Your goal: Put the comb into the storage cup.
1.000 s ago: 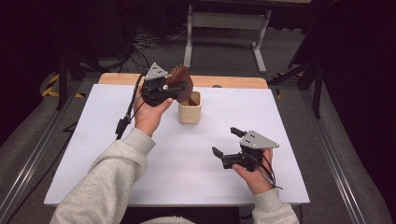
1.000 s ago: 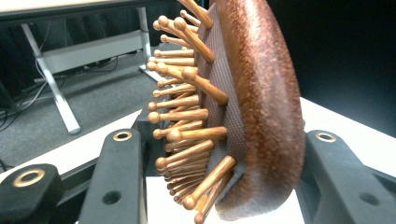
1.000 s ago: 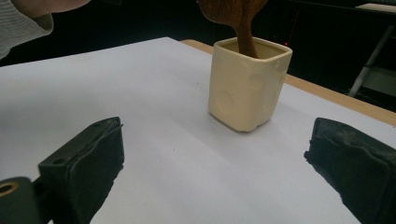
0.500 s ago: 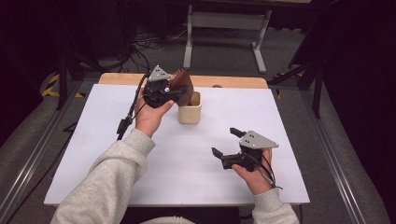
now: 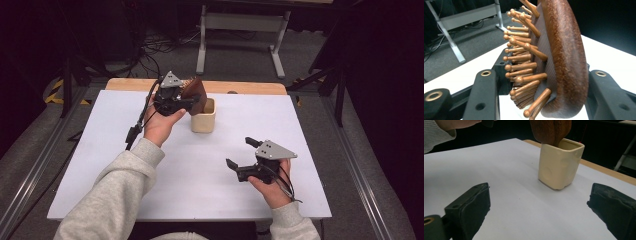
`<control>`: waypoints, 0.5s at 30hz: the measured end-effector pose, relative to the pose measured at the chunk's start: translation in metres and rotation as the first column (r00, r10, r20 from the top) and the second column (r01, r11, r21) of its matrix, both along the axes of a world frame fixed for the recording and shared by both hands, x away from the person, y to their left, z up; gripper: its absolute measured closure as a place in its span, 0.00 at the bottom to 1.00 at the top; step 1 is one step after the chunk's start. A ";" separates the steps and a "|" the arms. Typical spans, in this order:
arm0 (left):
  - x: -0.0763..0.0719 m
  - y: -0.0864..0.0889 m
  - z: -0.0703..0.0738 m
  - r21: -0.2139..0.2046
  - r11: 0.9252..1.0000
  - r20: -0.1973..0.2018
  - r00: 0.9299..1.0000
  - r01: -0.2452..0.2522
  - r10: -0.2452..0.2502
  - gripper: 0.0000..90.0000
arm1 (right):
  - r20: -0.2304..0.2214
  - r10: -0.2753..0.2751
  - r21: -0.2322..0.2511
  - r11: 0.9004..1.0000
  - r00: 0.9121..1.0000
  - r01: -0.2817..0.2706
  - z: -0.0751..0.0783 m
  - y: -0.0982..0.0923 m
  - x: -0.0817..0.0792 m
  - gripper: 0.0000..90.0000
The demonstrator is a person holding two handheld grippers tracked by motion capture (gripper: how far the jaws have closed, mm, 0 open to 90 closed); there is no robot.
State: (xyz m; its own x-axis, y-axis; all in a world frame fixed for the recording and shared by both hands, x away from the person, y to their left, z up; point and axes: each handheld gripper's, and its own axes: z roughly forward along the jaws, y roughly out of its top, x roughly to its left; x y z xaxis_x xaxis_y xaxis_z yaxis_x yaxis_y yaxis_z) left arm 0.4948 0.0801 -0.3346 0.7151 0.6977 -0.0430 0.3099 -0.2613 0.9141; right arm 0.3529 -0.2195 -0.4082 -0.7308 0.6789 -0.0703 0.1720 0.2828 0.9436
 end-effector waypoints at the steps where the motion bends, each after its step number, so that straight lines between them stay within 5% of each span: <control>1: 0.000 0.000 0.000 0.000 1.000 0.000 1.000 -0.002 0.002 0.54 | 0.000 0.000 -0.001 1.000 1.000 0.000 0.000 0.000 0.000 0.04; 6: 0.001 0.000 0.001 -0.026 1.000 -0.020 1.000 -0.005 0.005 0.45 | -0.001 -0.002 0.002 1.000 1.000 0.002 0.000 0.000 0.000 0.04; 15: -0.002 0.002 0.005 -0.027 1.000 0.047 0.999 0.001 0.000 0.20 | -0.003 -0.001 0.001 1.000 1.000 0.001 0.000 0.000 0.000 0.04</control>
State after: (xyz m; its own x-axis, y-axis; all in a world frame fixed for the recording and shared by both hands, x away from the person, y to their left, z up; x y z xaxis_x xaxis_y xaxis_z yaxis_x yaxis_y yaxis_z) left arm 0.4926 0.0816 -0.3296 0.7172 0.6963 -0.0278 0.2658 -0.2366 0.9345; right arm 0.3531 -0.2198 -0.4084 -0.7301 0.6800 -0.0675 0.1748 0.2814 0.9435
